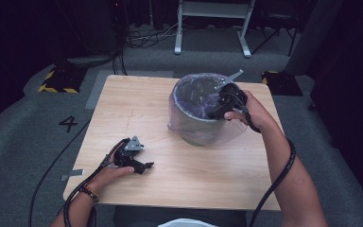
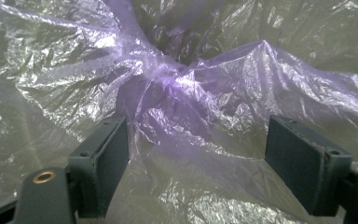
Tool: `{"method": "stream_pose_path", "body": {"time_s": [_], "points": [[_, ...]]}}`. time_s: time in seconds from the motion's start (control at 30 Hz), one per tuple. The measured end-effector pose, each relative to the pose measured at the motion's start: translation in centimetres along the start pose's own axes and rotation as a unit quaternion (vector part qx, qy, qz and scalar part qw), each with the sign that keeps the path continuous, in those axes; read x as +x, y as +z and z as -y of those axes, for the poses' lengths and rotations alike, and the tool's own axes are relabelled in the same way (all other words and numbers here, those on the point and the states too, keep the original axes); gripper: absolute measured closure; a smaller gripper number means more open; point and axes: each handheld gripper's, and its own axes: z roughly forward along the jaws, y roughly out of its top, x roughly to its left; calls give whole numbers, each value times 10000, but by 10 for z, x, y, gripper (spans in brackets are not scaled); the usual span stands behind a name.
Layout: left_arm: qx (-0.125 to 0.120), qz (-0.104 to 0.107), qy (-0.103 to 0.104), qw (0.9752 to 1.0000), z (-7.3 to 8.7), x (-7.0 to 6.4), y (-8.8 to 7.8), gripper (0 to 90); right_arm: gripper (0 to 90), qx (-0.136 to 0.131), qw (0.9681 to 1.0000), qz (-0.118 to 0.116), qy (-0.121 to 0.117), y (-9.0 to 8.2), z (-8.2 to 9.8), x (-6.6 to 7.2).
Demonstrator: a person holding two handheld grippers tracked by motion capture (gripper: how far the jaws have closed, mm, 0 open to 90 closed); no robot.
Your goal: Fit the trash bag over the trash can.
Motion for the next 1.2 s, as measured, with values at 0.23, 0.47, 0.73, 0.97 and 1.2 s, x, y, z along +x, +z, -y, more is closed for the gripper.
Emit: {"method": "stream_pose_path", "body": {"time_s": [0.23, 0.47, 0.73, 0.97, 1.2], "points": [[4, -6, -2, 10000, 0, 0, 0, 146, 224, -305, 9995, -71, 28, -4, -2, 3], [6, -8, -3, 10000, 0, 0, 0, 144, 225, -919, 9958, 31, 7, -21, 1, 7], [5, -7, -1, 10000, 0, 0, 0, 144, 225, -1522, 9883, 112, 0, -47, 17, 11], [3, -9, -1, 10000, 0, 0, 0, 144, 220, -1852, 9825, 206, -63, -73, 45, 19], [3, -9, -1, 10000, 0, 0, 0, 144, 218, -1893, 9813, 309, -161, -73, 71, 27]]}}
